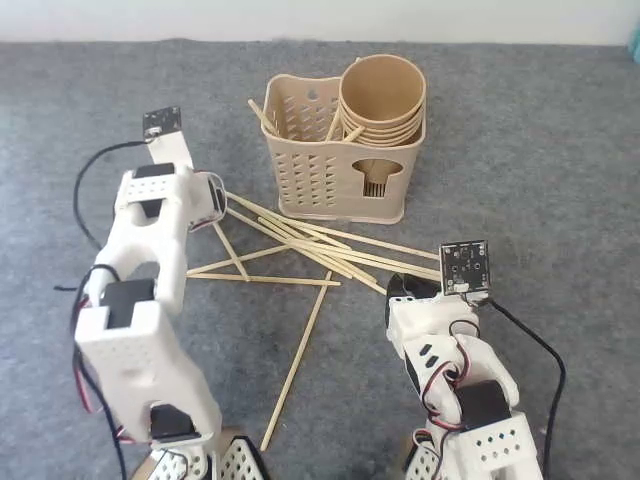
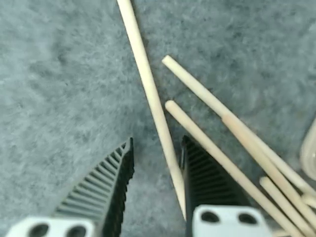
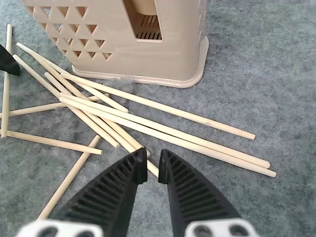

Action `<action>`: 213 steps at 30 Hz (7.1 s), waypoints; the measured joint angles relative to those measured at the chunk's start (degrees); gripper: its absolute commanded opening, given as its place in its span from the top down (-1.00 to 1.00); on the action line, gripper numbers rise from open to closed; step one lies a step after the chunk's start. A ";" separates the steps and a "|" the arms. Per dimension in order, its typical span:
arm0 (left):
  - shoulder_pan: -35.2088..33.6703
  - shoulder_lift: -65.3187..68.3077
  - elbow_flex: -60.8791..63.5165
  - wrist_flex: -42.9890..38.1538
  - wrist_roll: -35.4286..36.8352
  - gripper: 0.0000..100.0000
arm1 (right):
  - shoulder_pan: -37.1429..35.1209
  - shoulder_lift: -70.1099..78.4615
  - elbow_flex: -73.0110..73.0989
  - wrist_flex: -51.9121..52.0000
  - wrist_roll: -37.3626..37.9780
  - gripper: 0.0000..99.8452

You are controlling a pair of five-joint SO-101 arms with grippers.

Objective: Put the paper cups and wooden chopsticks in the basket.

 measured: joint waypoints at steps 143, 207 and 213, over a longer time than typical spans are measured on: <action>-16.70 -44.40 47.65 -15.56 -6.07 0.59 | -21.98 95.03 -50.81 -6.95 -28.13 0.86; -16.70 -43.43 46.68 -18.37 -6.07 0.59 | -19.25 41.41 -64.70 -11.69 6.95 0.98; -16.70 -43.43 46.68 -18.37 -6.07 0.59 | -18.02 41.49 -57.67 -34.64 13.54 0.98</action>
